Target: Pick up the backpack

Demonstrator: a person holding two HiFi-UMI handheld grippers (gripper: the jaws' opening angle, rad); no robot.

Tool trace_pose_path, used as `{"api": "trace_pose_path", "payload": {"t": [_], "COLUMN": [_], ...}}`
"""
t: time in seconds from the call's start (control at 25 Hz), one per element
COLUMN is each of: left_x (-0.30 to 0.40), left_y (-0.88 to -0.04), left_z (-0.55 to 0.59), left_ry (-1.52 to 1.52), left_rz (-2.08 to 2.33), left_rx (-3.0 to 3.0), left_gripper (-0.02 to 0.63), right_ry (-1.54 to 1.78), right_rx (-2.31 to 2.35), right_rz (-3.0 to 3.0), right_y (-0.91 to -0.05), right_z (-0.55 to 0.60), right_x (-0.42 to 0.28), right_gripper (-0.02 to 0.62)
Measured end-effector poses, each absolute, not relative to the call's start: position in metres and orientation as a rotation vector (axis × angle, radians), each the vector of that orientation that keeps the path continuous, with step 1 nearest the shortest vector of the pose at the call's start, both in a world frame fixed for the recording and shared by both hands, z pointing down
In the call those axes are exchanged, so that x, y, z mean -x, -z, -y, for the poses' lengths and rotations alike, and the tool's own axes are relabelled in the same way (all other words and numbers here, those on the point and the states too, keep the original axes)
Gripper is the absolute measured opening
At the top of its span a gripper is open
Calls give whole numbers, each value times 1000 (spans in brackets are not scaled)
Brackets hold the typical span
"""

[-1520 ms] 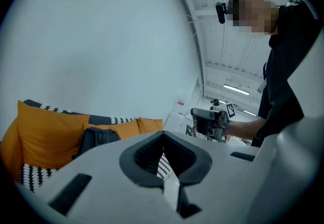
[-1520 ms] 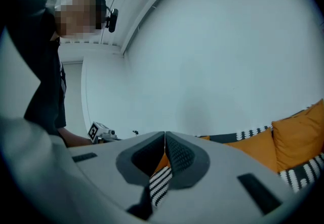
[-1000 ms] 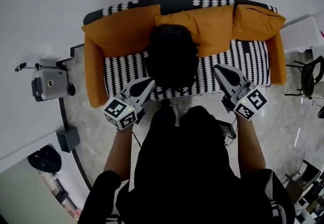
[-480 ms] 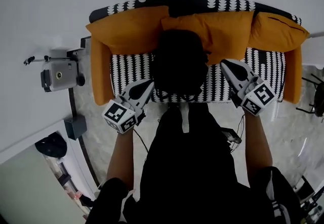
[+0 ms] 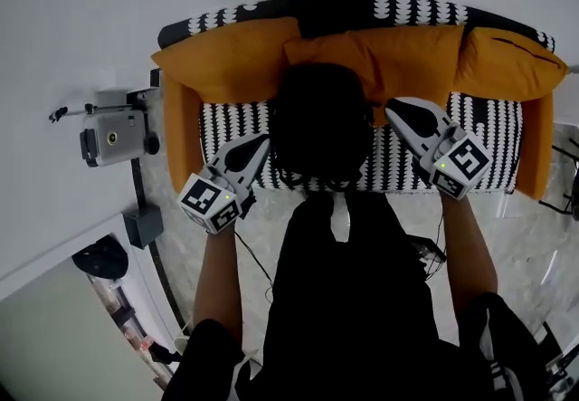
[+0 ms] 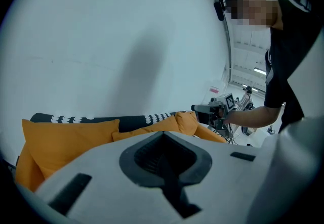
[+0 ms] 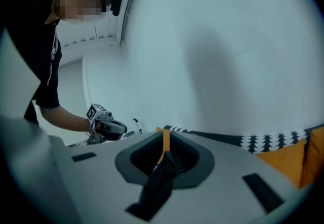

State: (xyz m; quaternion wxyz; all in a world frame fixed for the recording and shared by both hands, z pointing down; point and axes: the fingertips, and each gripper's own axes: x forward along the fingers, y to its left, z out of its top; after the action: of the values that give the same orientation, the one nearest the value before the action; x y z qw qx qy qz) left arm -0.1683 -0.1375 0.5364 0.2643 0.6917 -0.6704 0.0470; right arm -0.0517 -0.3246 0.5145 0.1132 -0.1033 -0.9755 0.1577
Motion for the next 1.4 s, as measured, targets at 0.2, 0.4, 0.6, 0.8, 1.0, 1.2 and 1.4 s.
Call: {"api": "trace_pose_path", "payload": {"t": [0.2, 0.4, 0.6, 0.8, 1.0, 1.2, 1.4], "left_x": [189, 212, 222, 230, 240, 246, 253], "left_y": [-560, -599, -636, -658, -675, -686, -694], "left_z": [152, 160, 165, 172, 182, 187, 192], "left_ry": [-149, -140, -183, -192, -219, -238, -246], "left_rz": [1777, 1720, 1626, 1569, 1547, 1527, 1524], "left_rx": [-1880, -1905, -1951, -1976, -1994, -2012, -2013], "left_gripper": [23, 23, 24, 25, 25, 25, 82], "right_ry": [-493, -468, -475, -513, -520, -520, -552], "right_rx": [320, 288, 213, 178, 163, 176, 198], "right_rz": [2822, 2770, 2738, 2700, 2684, 2662, 2675], "right_y": [-542, -576, -608, -634, -654, -669, -674], "right_z": [325, 321, 323, 324, 322, 317, 314], "right_x": [65, 82, 87, 84, 85, 91, 102], "right_gripper": [28, 29, 42, 82, 94, 102, 109]}}
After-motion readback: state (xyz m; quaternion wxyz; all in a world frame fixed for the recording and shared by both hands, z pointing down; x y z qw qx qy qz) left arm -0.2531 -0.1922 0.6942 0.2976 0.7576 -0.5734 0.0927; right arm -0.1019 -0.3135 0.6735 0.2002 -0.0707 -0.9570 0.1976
